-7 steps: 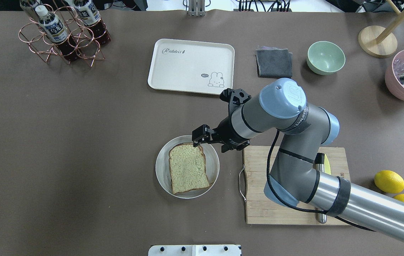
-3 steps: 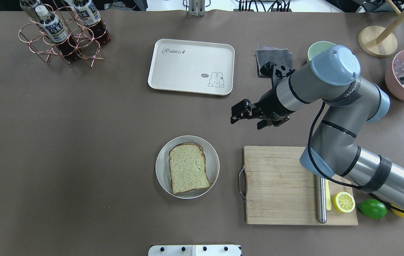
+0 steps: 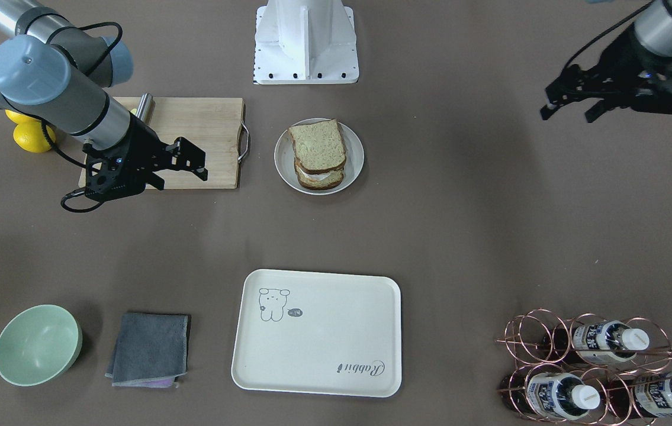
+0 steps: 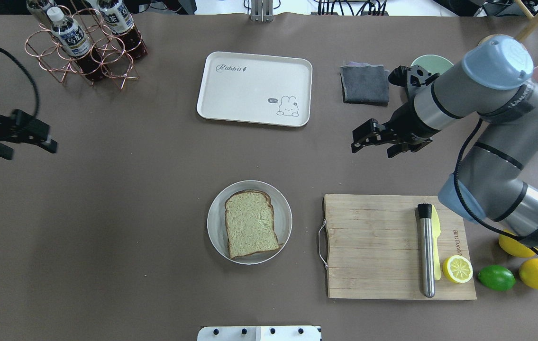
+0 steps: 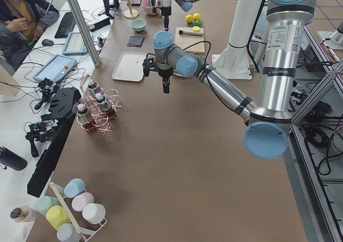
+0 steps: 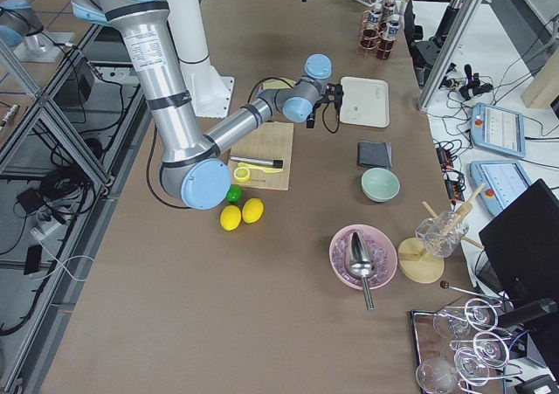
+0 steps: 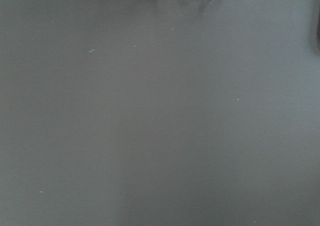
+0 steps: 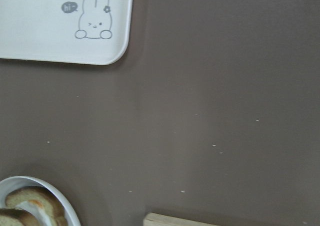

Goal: Make sandwich and place on tray
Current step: 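Withdraw the right gripper while the left gripper reaches toward the white plate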

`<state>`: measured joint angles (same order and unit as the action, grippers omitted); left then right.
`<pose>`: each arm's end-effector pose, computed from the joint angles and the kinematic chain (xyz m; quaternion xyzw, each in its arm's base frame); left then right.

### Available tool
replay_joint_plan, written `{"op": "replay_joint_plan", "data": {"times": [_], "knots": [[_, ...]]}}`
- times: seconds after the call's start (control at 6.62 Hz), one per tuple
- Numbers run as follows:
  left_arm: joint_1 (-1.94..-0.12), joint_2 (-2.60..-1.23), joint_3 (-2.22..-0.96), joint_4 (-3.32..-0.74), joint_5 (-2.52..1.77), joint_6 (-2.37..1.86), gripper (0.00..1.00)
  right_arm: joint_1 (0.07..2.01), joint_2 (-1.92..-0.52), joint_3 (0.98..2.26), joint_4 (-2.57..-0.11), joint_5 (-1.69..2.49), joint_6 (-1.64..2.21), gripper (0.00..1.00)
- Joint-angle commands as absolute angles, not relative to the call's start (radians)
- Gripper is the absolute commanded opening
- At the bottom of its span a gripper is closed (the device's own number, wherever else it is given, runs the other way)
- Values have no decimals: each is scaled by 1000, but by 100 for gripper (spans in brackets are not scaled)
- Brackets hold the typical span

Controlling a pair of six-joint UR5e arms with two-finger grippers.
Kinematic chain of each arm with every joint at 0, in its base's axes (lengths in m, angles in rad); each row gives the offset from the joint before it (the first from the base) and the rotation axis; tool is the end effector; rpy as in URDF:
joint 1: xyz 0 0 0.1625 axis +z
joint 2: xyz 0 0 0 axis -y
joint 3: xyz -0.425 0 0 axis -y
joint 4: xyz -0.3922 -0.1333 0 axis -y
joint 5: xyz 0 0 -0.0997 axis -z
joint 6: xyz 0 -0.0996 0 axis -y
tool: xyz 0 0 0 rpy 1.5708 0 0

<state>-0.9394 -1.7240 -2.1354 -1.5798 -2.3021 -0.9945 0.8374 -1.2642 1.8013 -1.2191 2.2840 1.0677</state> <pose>0.2318 -0.4301 0.3137 -0.0146 0.4708 -0.0326 0.8815 -0.3420 -0.4814 0.3371 0.0033 -0.5115 -0.0072 0.8592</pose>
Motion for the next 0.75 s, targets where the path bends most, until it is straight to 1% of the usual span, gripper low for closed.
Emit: {"op": "replay_joint_plan", "data": {"times": [0.0, 0.15, 0.3, 0.45, 0.6], "knots": [[-687, -1903, -2038, -1623, -2134, -1228, 97, 912, -1357, 1861, -1343, 2290, 894, 100], [-625, -1946, -1963, -1694, -2114, -1283, 97, 960, -1380, 1868, -1409, 2292, 803, 100], [-554, -1979, -1875, -1798, -2044, -1339, 97, 1018, -1428, 1870, -1416, 2293, 697, 100], [-542, -1982, -1832, -1837, -2039, -1336, 92, 1052, -1448, 1864, -1422, 2305, 633, 100], [-513, -1980, -1816, -1864, -2037, -1339, 88, 1075, -1450, 1870, -1458, 2306, 608, 100]]}}
